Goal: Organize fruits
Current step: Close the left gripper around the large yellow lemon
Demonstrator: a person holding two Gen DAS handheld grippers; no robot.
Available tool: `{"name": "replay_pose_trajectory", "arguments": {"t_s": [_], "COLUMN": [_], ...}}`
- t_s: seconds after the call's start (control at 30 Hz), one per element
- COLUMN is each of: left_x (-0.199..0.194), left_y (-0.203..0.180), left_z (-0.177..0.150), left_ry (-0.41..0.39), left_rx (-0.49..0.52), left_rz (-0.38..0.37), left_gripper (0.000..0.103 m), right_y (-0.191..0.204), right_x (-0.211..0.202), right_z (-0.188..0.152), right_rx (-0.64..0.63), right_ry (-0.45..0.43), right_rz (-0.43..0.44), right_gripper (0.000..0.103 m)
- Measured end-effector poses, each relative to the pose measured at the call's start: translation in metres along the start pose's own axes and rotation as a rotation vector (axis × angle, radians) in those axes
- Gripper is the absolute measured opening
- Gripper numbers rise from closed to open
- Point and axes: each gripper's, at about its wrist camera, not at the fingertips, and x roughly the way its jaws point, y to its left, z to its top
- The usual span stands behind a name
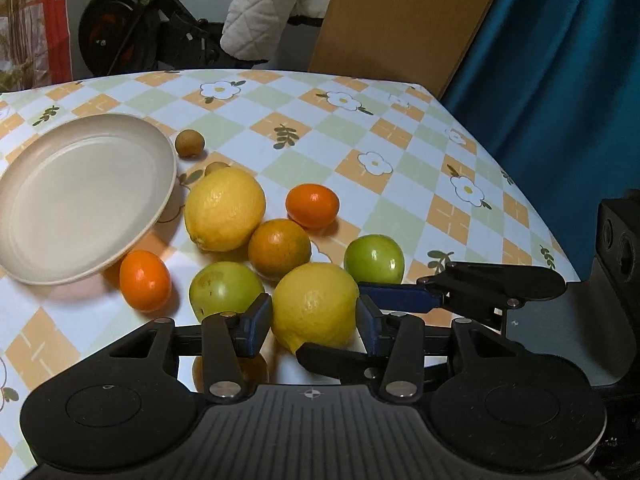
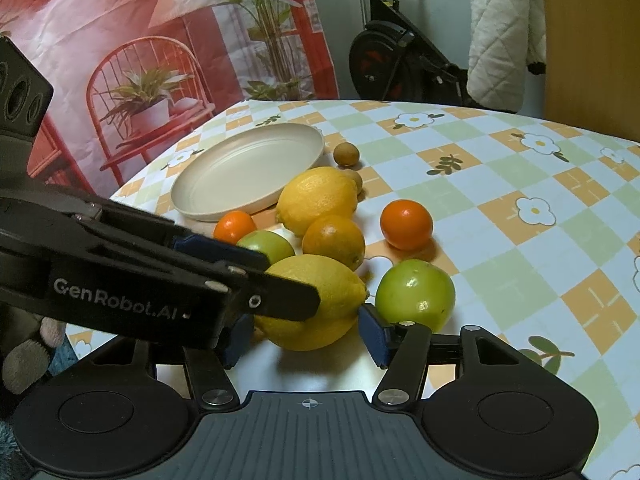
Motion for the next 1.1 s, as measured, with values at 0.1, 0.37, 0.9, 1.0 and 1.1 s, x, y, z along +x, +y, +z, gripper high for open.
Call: {"name": "replay_pose_trajectory", "arguments": {"t_s": [0.1,0.37,0.9,1.0,1.1], "left_x": [0.0016,0.0012,-0.0032,-0.0009,0.0026], "left_y": [0.0027,0.0027,0.0051,0.0038,0.0029], "left_z": [-0.0009,-0.0021,-0.0037,-0.0022,-0.0015], "left_ry": [0.002,-0.004,-0.02,-0.016,-0.009], "left_rx": [-0.013,-0.012,-0.014,-0.008,-0.004], "left_rz": [-0.005,-0.002,-0.001,0.004,0.008], "left_gripper": [0.05,0.049,0.053,0.055,0.056], "right_y": [-0.0001,-0.0005,0.004,0.0036,0.0055], "right_x": [0.0,0.0009,-0.0036,-0.0013,0.0024], "right_z": [-0.0002,0.0001,0.0009,0.0006,0.0005], "right_rx": [-0.002,0.007,0.002,0.013,0.008], "right_ry": [0.0,-0.007,-0.015,-0.006,0.003], "right_rz": [0.0,0.001,-0.033,-0.038,-0.039], "right_gripper": [0.054,0.056,0.051,0.055,0.057]}}
